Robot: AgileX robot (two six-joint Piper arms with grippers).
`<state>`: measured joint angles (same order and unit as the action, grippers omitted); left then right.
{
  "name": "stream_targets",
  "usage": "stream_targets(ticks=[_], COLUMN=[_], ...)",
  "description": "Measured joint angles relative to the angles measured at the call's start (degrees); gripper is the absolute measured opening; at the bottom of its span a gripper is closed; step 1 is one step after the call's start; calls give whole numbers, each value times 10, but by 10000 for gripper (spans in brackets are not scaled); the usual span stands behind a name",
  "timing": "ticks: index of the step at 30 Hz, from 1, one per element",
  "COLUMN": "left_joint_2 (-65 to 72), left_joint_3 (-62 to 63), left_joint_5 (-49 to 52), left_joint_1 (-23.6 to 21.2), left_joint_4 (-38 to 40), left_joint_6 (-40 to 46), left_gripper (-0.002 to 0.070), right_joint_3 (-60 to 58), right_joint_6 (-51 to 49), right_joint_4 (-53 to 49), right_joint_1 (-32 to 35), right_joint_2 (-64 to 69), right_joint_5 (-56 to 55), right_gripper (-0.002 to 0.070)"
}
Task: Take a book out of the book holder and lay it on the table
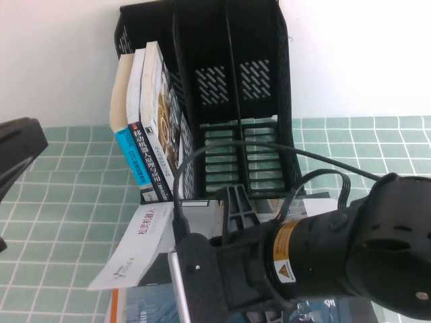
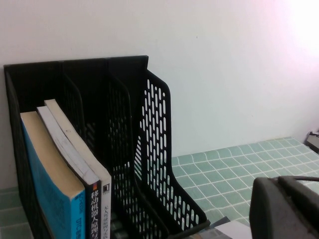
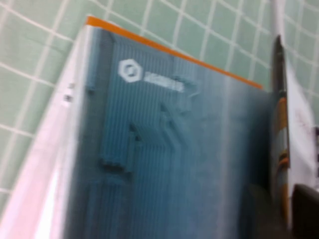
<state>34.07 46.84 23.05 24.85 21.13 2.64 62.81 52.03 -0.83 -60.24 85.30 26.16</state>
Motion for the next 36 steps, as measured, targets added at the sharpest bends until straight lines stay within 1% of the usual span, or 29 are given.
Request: stream_targets(ticks=[3, 5, 8, 11, 13, 15, 18, 20, 21, 22, 23, 25, 27, 29, 31, 33, 36], left_joint_2=[0, 0, 0, 0, 0, 0, 0, 0, 0, 0, 0, 0, 0, 0, 0, 0, 0], left_joint_3=[0, 0, 0, 0, 0, 0, 0, 0, 0, 0, 0, 0, 0, 0, -3, -14, -43], left_joint_5=[0, 0, 3, 13, 17, 19, 19, 16, 14, 14, 13, 13, 13, 17, 20, 15, -4], left_joint_1=[0, 0, 0, 0, 0, 0, 0, 0, 0, 0, 0, 0, 0, 0, 0, 0, 0], left_joint_4=[0, 0, 0, 0, 0, 0, -2, -14, -29, -45, -67, -105, -139, -165, -188, -216, -249], left_joint_6=[0, 0, 0, 0, 0, 0, 0, 15, 25, 32, 38, 42, 37, 24, 6, -22, -66], left_gripper=[-3, -3, -3, -3, -3, -3, -3, -3, -3, -3, -3, -3, -3, -3, -3, -3, -3], right_joint_3=[0, 0, 0, 0, 0, 1, 16, 36, 47, 61, 76, 104, 132, 149, 152, 152, 147], right_joint_6=[0, 0, 0, 0, 0, 7, 26, 38, 38, 32, 14, -55, -133, -214, -271, -322, -369], right_joint_4=[21, 32, 45, 54, 67, 74, 68, 33, 3, -35, -78, -165, -256, -347, -410, -434, -414], right_joint_1=[0, 0, 0, 0, 0, 0, 0, 0, 0, 0, 0, 0, 0, 0, 0, 4, 12], right_joint_2=[0, 0, 0, 0, -1, -6, -20, -37, -46, -56, -66, -83, -99, -115, -132, -153, -202], right_joint_5=[15, 26, 45, 70, 82, 87, 95, 99, 103, 115, 132, 178, 243, 329, 405, 433, 443], right_gripper=[281, 372, 426, 440, 437, 419, 344, 246, 197, 132, 85, 35, 15, 6, 2, 0, -1])
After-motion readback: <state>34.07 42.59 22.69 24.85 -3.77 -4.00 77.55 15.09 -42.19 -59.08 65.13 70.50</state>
